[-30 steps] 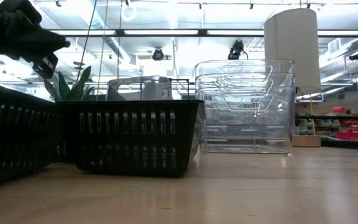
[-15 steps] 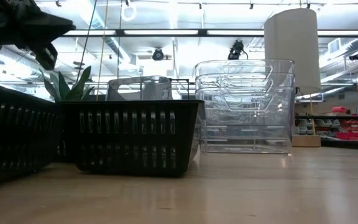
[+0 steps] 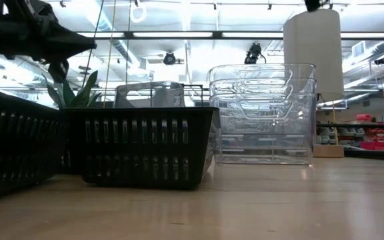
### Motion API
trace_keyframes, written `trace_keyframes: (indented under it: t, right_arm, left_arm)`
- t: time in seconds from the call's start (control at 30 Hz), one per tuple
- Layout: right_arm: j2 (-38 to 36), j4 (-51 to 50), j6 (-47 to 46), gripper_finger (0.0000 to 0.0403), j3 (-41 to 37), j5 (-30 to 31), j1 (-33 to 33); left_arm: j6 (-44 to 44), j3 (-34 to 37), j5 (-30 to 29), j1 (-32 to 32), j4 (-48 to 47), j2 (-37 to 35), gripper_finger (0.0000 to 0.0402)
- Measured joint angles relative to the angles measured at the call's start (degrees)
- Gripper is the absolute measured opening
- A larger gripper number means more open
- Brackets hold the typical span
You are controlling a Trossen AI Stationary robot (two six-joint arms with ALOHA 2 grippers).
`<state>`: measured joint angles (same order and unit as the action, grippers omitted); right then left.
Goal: Stack baskets by color
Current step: Stack the top right transparent black bin on the top left transparent black bin
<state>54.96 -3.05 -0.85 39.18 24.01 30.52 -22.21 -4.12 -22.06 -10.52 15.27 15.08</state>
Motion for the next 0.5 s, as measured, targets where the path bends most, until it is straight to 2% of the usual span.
trace_keyframes:
  t: [0.17,0.37,0.5]
  right_arm:
    - [-9.23,12.07,3.59,0.0032,-11.18,-0.1,0.04]
    - [-18.61,29.23,10.35,0.0007,-23.52,0.38,-1.72]
    - [-22.4,38.79,9.16,0.0005,-31.24,-4.03,-5.67]
  left_arm:
    - [0.59,-0.05,0.26,1.26,5.47,4.4,0.0027]
    - [0.45,-4.14,4.01,3.63,4.68,8.92,0.0042]
    - [0.82,-6.62,6.27,5.4,4.13,12.87,0.0043]
